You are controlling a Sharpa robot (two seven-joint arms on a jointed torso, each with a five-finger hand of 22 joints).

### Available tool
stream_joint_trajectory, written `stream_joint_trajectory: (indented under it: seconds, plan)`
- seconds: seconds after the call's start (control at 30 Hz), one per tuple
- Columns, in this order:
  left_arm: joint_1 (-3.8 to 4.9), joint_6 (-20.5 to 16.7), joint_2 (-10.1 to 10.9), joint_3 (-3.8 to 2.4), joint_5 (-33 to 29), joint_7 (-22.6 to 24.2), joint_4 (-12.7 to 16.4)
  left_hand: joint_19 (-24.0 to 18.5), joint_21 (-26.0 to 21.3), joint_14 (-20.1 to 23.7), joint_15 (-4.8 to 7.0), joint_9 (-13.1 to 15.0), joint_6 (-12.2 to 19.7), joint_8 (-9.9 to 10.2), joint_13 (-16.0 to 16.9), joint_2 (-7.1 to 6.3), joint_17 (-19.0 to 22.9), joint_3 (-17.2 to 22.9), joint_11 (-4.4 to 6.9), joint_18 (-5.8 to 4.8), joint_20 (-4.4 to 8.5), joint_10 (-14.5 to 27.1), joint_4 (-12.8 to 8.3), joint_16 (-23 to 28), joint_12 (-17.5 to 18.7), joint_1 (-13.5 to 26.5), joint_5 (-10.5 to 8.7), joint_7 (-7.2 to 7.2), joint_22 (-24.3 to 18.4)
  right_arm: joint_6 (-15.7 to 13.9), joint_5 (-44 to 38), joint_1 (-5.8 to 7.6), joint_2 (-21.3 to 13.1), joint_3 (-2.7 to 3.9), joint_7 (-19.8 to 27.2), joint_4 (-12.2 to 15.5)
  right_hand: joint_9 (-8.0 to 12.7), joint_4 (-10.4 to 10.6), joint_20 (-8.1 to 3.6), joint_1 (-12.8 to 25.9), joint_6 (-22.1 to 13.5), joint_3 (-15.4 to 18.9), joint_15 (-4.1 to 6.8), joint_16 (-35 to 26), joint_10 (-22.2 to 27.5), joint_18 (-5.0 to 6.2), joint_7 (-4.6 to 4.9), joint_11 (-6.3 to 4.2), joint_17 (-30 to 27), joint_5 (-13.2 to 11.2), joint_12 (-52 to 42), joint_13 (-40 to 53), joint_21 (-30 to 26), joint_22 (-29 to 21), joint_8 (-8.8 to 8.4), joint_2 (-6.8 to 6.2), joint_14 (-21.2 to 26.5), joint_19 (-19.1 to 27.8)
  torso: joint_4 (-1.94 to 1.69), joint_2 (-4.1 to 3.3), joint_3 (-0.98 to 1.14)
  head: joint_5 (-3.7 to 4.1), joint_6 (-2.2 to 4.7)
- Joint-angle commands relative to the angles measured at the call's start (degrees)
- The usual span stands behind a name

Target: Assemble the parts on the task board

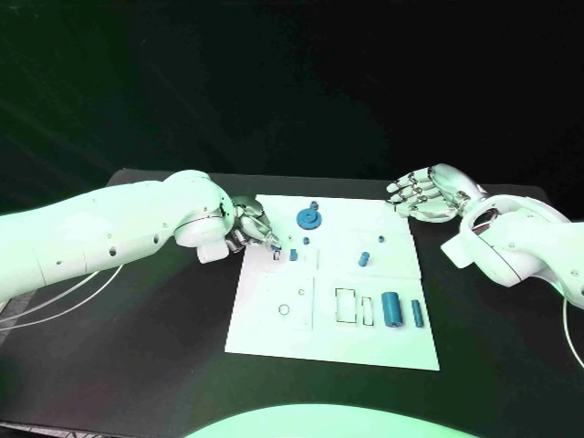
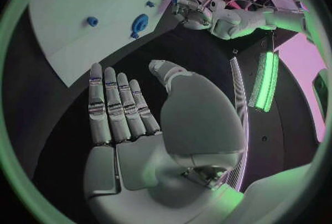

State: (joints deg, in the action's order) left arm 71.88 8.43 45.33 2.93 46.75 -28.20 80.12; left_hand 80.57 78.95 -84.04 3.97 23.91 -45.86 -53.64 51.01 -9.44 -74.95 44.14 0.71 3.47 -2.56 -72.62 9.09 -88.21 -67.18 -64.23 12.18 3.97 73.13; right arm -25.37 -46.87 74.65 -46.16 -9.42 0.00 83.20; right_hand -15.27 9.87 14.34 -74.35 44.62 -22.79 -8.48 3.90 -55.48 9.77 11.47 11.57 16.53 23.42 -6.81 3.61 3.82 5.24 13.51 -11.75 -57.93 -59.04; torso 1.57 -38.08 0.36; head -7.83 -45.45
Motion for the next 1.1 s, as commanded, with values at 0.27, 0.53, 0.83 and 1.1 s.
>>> stream_joint_trajectory:
  seconds: [0.27,0.53,0.83,1.1]
  plan:
    - [2.63,13.25,-2.08,-0.06,-5.88,0.75,-4.89,0.66,0.89,-5.27,-0.17,0.35,-0.76,0.12,1.52,0.19,-12.62,9.45,-0.05,0.31,-0.01,-1.12,-10.23,-0.49,-1.10,-0.13,0.95,-0.28,0.95,0.83,-0.18,-0.07,0.14,0.01,0.65,-0.14,0.11,-0.32,0.07,-0.04,0.40,-0.13,-0.18,-0.14,-0.37,0.70,3.67,-0.03,-0.12,0.31,0.25,0.00,0.04,-0.15,-0.24,0.40,-0.36,-0.46,-0.03,-0.06,-0.07,-0.03,-0.05]
    - [4.20,23.80,-6.87,0.51,-4.27,-0.33,-11.51,0.92,1.34,-5.44,-0.15,0.67,-1.54,0.86,2.38,-0.02,-13.21,9.33,0.00,0.16,0.01,-1.73,-10.88,-0.81,-1.61,0.29,2.85,-0.37,1.62,0.79,-0.18,-0.09,0.23,0.01,0.69,-0.21,0.11,-0.32,0.07,-0.04,0.40,-0.13,-0.18,-0.14,-0.37,0.70,3.67,-0.03,-0.12,0.31,0.25,0.00,0.04,-0.15,-0.24,0.40,-0.36,-0.46,0.01,-0.01,-0.04,-0.32,-0.26]
    - [4.85,25.68,-10.49,1.50,2.77,0.12,-15.75,1.11,1.74,-5.56,-0.10,1.31,-2.43,1.93,3.19,0.00,-13.68,8.34,0.11,0.05,0.06,-2.33,-11.44,-1.06,-2.01,0.77,6.16,-0.48,2.23,0.74,-0.16,-0.10,0.36,0.01,0.76,-0.25,0.11,-0.32,0.07,-0.04,0.40,-0.13,-0.18,-0.14,-0.37,0.70,3.67,-0.03,-0.12,0.31,0.25,0.00,0.04,-0.15,-0.24,0.40,-0.36,-0.46,-0.03,-0.08,-0.03,-0.27,-0.38]
    - [4.93,26.01,-12.04,2.01,6.53,0.42,-16.62,1.40,2.12,-5.64,-0.02,1.70,-2.88,2.36,3.85,-0.03,-13.96,7.99,0.20,-0.07,0.12,-2.75,-11.74,-1.21,-2.37,0.92,7.96,-0.56,2.80,0.70,-0.15,-0.11,0.42,0.01,0.81,-0.29,0.14,-0.36,0.07,-0.02,0.42,-0.15,-0.18,-0.14,-0.42,0.70,3.68,-0.02,-0.23,0.48,0.38,0.00,0.04,-0.23,-0.32,0.38,-0.36,-0.46,-0.03,-0.04,-0.10,-0.41,-0.57]
